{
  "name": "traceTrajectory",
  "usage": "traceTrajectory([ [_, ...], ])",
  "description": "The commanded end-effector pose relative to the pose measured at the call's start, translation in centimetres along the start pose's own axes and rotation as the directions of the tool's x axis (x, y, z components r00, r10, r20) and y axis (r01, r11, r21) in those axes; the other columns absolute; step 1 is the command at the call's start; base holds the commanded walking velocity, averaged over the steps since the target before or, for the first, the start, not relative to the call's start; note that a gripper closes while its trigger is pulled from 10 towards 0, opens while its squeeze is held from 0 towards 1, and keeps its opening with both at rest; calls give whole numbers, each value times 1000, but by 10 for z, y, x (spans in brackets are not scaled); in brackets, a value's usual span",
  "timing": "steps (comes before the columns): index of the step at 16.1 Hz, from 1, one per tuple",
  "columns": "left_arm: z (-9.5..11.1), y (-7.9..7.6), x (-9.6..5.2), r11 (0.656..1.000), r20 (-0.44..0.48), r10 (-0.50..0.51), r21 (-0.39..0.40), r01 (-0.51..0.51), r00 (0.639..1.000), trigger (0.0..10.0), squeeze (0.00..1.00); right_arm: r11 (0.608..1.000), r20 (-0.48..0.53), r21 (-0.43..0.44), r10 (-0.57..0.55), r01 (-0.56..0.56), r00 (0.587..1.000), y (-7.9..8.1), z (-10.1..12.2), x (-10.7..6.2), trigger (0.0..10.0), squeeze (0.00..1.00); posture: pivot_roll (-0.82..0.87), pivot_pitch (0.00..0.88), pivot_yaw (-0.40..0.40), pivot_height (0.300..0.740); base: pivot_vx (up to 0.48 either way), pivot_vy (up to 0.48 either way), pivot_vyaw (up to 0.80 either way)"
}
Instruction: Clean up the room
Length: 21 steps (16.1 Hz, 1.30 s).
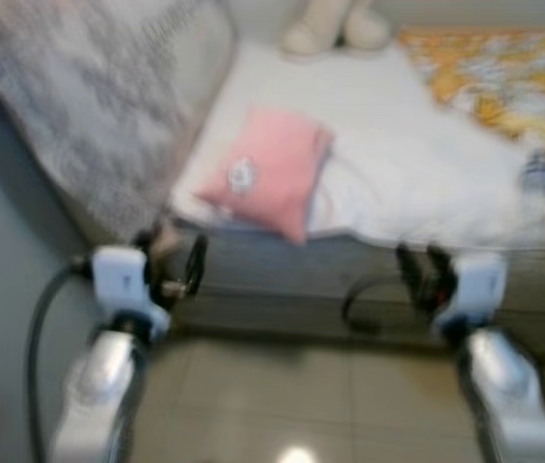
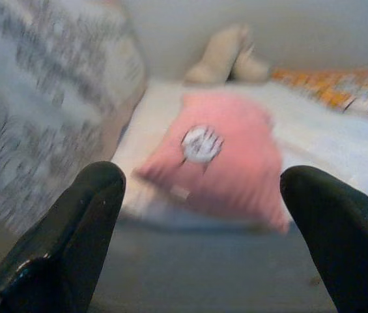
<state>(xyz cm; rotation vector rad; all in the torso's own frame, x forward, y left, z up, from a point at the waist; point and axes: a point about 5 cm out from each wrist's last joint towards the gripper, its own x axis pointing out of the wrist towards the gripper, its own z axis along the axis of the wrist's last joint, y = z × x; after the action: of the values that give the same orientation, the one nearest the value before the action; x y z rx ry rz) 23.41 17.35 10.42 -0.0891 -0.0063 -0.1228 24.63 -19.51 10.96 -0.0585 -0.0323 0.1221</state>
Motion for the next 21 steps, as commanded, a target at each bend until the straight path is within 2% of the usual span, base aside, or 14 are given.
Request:
traceTrajectory([
  [1, 4, 6, 4, 1000, 10, 29, -2, -29, 1000, 10000, 0, 999, -16, 39, -4, 4, 1000, 2, -3, 0, 10000, 0, -187, 0, 92, 740, 480, 0, 0],
  [4, 3, 0, 2, 1000, 2, 17, 0, -17, 1000, 10000, 0, 998, -9, 61, 15, -14, 1000, 4, -1, 1, 10000, 0, -184, 0, 90, 740, 480, 0, 0],
  [6, 4, -3, 5, 1000, -2, 2, 7, -2, 1000, 10000, 0, 997, -8, 66, 29, -29, 1000, 8, 0, 4, 10000, 0, -185, 0, 92, 740, 480, 0, 0],
  [13, 6, -6, 11, 999, 3, -23, 22, 23, 1000, 10000, 0, 997, -3, 70, 43, -43, 999, 12, 2, 8, 10000, 0, -187, 0, 95, 740, 480, 0, 0],
  [19, 9, -2, 18, 998, 1, -38, 41, 38, 999, 10000, 0, 996, -1, 69, 55, -55, 998, 13, 1, 12, 10000, 0, -193, 0, 113, 740, 480, 0, 0],
  [21, 8, -2, 20, 998, -2, -44, 43, 44, 999, 10000, 0, 999, -9, 36, 26, -26, 1000, 11, 1, 14, 10000, 0, -194, 0, 116, 740, 480, 0, 0],
])
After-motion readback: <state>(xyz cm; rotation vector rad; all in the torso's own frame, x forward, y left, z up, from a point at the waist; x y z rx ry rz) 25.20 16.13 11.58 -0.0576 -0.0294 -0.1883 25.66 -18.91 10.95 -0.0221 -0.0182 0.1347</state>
